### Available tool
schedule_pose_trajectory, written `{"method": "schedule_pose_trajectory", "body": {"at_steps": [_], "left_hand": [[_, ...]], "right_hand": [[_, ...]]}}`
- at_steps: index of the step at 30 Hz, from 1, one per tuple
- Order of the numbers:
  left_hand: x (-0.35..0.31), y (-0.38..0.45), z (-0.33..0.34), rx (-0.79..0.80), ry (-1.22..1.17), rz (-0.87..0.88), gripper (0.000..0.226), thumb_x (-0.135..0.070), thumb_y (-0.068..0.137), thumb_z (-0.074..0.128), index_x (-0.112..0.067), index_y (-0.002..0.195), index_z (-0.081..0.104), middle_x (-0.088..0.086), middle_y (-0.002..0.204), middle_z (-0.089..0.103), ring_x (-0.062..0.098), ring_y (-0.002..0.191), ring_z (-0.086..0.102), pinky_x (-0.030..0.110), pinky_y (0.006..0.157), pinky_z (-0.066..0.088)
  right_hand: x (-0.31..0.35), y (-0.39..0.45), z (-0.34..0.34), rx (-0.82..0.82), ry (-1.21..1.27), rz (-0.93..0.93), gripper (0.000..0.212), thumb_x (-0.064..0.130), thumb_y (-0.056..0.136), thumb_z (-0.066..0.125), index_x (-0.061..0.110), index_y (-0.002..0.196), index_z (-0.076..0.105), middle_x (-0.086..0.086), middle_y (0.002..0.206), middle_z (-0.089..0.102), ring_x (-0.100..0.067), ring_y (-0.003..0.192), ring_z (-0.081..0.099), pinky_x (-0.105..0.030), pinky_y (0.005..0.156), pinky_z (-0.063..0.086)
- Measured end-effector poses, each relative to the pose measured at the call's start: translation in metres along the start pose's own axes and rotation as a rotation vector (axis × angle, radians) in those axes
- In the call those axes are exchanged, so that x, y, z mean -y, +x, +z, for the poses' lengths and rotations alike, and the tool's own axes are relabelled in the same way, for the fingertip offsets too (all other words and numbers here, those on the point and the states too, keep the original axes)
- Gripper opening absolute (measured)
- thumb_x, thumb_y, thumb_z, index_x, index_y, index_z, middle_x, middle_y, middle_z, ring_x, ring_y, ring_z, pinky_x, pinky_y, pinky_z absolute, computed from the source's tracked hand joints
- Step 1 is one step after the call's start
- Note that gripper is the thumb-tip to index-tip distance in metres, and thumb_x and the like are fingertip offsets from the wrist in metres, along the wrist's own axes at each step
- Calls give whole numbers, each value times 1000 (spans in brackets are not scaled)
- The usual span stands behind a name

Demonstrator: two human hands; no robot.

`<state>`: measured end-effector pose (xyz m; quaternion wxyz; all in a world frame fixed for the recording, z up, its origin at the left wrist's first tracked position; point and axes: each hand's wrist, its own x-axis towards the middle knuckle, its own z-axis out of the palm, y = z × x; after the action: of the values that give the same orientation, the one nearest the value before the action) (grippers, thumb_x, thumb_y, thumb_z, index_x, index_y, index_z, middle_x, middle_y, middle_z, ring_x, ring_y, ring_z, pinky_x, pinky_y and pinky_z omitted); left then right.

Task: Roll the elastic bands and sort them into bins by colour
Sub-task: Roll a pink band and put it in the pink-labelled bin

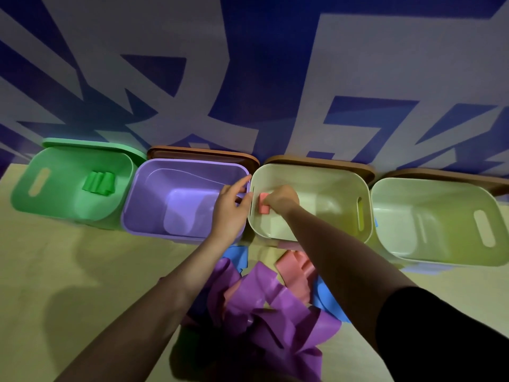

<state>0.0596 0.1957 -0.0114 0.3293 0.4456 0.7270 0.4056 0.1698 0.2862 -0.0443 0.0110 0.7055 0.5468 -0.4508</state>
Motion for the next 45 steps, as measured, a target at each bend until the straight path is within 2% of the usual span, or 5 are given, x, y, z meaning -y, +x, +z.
{"method": "schedule_pose_trajectory", "body": {"at_steps": [15,21,35,40,45], "left_hand": [[-4,0,-3,5,-87,-28,39,-19,93,58,-29,131,56,-4,105,55,6,88,56,9,75,43],[-5,0,-2,11,-64,-26,39,-19,94,57,-28,132,56,0,111,57,12,94,58,18,80,46],[-25,-6,-16,-105,28,45,24,-14,91,60,-17,115,65,5,108,53,14,88,58,22,79,46],[-54,-34,-33,-132,-23,142,24,-8,93,55,-13,113,65,5,108,54,9,86,55,0,68,38],[-56,-95,-39,-55,-147,151,22,-8,94,53,-24,105,64,4,104,60,3,78,55,27,77,48]], "right_hand": [[-9,-6,9,0,-113,-172,47,28,101,33,-4,95,68,-24,107,64,-36,105,57,-34,89,42],[-18,6,2,25,-123,-158,42,35,95,43,15,59,46,-8,69,57,-27,78,56,-28,69,40],[-16,-56,-55,34,240,-254,20,22,91,59,3,93,66,-3,70,59,-16,61,55,-25,57,43],[-12,-135,-70,-20,555,-417,20,19,94,56,3,90,67,-1,64,57,-12,53,50,-22,52,40],[-45,-191,-41,56,580,-495,20,16,94,56,6,78,64,-1,58,54,-6,43,46,-16,46,37]]}}
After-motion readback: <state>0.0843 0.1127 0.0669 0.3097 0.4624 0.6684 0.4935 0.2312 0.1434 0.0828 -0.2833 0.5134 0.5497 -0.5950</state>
